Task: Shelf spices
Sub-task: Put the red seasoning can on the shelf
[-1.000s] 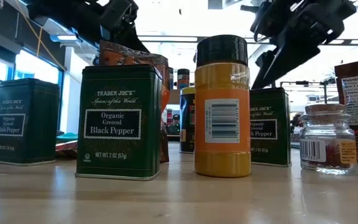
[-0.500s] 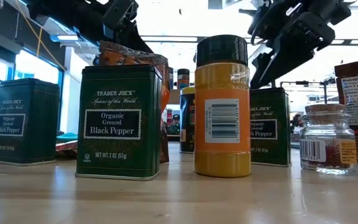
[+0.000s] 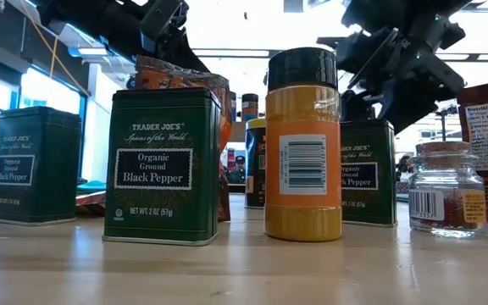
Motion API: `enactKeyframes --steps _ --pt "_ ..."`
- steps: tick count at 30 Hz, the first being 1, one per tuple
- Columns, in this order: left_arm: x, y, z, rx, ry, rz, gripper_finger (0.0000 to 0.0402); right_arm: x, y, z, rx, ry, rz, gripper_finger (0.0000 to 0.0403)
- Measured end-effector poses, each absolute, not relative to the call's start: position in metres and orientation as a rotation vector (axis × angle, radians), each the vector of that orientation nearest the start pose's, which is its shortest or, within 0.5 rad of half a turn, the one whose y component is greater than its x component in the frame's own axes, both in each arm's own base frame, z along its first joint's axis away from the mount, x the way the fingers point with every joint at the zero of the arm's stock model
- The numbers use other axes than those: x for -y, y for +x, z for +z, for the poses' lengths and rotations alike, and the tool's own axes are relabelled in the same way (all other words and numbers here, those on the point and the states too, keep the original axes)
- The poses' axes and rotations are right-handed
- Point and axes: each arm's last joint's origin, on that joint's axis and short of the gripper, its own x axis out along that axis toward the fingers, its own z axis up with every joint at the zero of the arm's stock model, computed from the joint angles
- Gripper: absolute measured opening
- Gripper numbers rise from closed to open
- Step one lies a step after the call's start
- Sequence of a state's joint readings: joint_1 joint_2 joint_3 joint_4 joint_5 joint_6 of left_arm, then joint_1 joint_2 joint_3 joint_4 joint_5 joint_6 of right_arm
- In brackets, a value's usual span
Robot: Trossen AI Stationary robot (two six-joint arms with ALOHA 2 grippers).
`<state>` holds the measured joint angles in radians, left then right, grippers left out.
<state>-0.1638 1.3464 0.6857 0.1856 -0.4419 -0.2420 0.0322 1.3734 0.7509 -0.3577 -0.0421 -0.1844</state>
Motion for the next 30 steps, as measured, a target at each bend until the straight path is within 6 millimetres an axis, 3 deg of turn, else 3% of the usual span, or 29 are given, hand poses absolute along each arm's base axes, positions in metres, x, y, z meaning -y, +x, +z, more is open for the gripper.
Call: enactKeyframes --steps 8,12,17,20,24,30 --pt "0.033 0.273 0.215 -0.418 -0.095 0.325 0.0150 -0.010 0.263 0.176 -1.000 -0.175 0.173 0.0329" --pt "0.033 0.273 0.215 -0.419 -0.094 0.325 0.0150 -0.010 0.264 0.174 -1.001 -0.150 0.160 0.0291" --pt "0.033 0.273 0.215 -0.419 -0.094 0.325 0.0150 -0.010 0.266 0.175 -0.985 -0.134 0.151 0.0213" --pt "0.033 0.273 0.215 -0.419 -0.095 0.325 0.0150 -0.010 0.266 0.176 -0.986 -0.125 0.134 0.0204" --pt "0.033 0.273 0.215 -0.419 -0.094 0.324 0.0151 -0.010 0.273 0.196 -0.998 -0.079 0.095 0.0204" --pt "0.033 0.273 0.215 -0.420 -0.095 0.321 0.0151 -0.010 0.282 0.251 -1.044 -0.083 0.099 0.0204"
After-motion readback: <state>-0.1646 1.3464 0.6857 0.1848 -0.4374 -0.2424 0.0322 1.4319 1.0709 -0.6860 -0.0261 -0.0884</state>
